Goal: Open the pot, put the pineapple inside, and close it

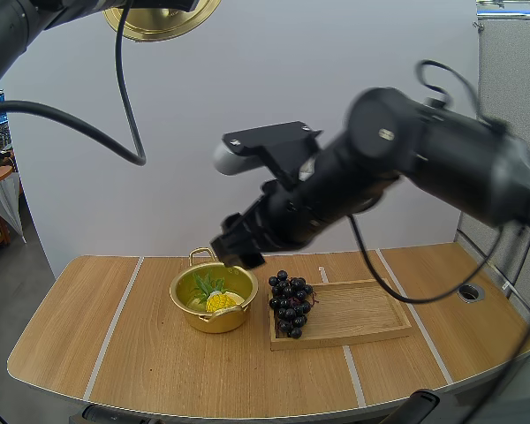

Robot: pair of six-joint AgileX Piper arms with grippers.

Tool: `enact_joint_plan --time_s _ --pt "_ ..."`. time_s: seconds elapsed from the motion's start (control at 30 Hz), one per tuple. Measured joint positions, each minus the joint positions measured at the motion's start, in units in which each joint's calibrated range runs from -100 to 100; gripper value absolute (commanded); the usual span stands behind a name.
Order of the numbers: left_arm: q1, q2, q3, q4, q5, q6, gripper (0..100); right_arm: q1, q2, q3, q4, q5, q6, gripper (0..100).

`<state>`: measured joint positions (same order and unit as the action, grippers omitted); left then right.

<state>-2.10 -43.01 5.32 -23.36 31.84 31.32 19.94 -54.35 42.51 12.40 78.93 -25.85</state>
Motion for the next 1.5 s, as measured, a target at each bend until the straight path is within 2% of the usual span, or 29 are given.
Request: enact_joint_plan --time_s 0.17,0.33,0.57,0.6,0.67,0.73,0.77,1.03,1.5 --pt "0.00 0.00 0.00 0.00 0.00 0.00 1 0.00 -6.21 3.20 0.00 2.56 0.00 100" --pt "0.00 0.00 0.00 0.00 0.00 0.00 1 0.00 -19.48 9.50 0.00 7.45 0.09 100" --pt "0.00 0.00 0.00 0.00 0.00 0.00 1 0.00 -32.94 13.41 -0.29 14.37 1.31 100" --pt "0.00 0.00 0.00 0.00 0.00 0.00 1 0.00 -34.00 13.54 -0.38 15.12 1.58 96" --pt "0.00 0.00 0.00 0.00 0.00 0.00 1 0.00 -35.46 13.54 -1.08 16.53 2.31 58" --pt "0.00 0.00 0.00 0.00 0.00 0.00 1 0.00 -37.20 13.54 -2.75 19.58 3.63 14" --pt "0.00 0.00 0.00 0.00 0.00 0.00 1 0.00 -37.38 13.54 -3.11 20.02 3.99 0" --pt "0.00 0.00 0.00 0.00 0.00 0.00 1 0.00 -37.50 13.54 -4.91 21.00 5.80 0" --pt "0.00 0.00 0.00 0.00 0.00 0.00 1 0.00 -38.76 13.54 -3.16 21.07 6.36 0"
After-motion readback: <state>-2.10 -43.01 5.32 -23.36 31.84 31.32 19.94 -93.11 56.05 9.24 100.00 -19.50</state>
